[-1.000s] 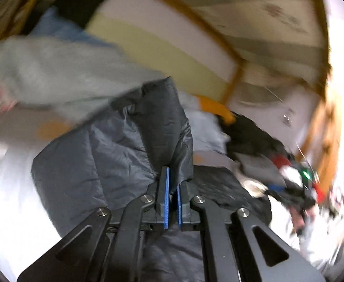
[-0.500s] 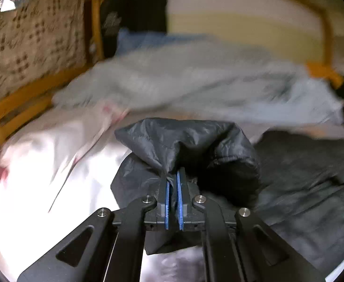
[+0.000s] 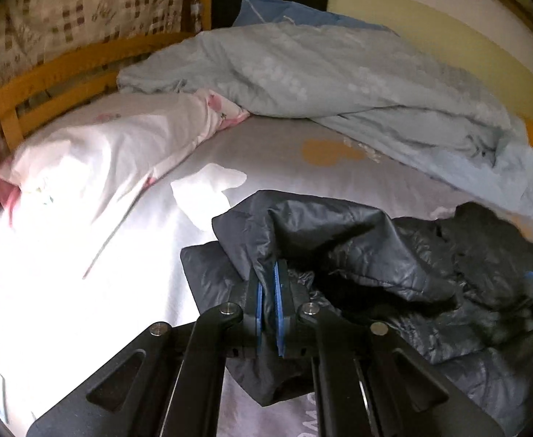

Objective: Fold large clothes

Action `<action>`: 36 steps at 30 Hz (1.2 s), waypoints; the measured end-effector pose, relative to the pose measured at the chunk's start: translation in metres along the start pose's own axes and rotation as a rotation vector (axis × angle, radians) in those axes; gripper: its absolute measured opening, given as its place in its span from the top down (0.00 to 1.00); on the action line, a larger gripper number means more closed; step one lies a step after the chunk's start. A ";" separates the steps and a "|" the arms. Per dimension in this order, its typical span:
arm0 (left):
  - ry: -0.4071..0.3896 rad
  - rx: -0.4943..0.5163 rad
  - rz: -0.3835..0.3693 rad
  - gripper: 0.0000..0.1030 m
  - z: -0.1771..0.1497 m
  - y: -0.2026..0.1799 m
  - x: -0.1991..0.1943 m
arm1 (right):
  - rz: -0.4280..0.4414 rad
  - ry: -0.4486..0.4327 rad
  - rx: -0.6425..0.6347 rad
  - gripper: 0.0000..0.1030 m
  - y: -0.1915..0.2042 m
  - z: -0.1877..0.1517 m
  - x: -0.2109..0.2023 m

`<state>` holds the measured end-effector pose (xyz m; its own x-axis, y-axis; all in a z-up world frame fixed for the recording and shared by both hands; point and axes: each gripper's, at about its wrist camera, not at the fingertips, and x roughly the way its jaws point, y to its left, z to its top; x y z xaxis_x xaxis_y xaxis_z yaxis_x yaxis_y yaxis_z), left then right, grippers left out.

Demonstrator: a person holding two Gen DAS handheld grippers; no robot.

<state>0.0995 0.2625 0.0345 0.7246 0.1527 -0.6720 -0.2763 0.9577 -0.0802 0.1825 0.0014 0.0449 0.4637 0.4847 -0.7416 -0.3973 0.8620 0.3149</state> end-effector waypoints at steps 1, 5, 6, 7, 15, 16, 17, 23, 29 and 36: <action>0.008 -0.018 -0.012 0.95 0.003 0.005 0.003 | 0.003 0.003 -0.007 0.42 0.004 0.008 0.010; 0.001 -0.035 -0.051 0.95 0.000 0.010 0.002 | -0.035 0.106 -0.024 0.42 0.016 0.041 0.072; -0.014 -0.028 -0.065 0.95 0.000 0.010 0.000 | -0.058 0.125 -0.033 0.43 0.017 0.045 0.084; -0.025 -0.021 -0.072 0.95 0.001 0.010 -0.002 | -0.080 0.145 -0.045 0.43 0.018 0.047 0.096; -0.086 0.011 -0.149 0.76 0.004 0.008 -0.013 | -0.056 0.210 -0.183 0.91 0.030 0.039 0.131; -0.101 0.015 -0.151 0.63 0.004 0.007 -0.016 | -0.070 0.187 -0.216 0.93 0.035 0.037 0.124; -0.121 0.019 -0.149 0.50 0.004 0.006 -0.020 | -0.093 0.138 -0.259 0.94 0.041 0.036 0.114; -0.221 0.016 -0.144 0.17 0.005 0.006 -0.040 | -0.156 -0.091 -0.219 0.95 0.033 0.054 0.034; -0.169 0.022 -0.138 0.11 0.002 0.003 -0.024 | -0.318 -0.212 -0.071 0.95 -0.039 0.074 -0.046; -0.110 0.036 -0.215 0.11 -0.002 -0.012 -0.015 | -0.459 -0.230 0.014 0.95 -0.111 0.061 -0.111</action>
<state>0.0900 0.2484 0.0441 0.8293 -0.0318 -0.5580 -0.0872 0.9788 -0.1854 0.2234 -0.1388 0.1289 0.7511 0.0742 -0.6560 -0.1016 0.9948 -0.0038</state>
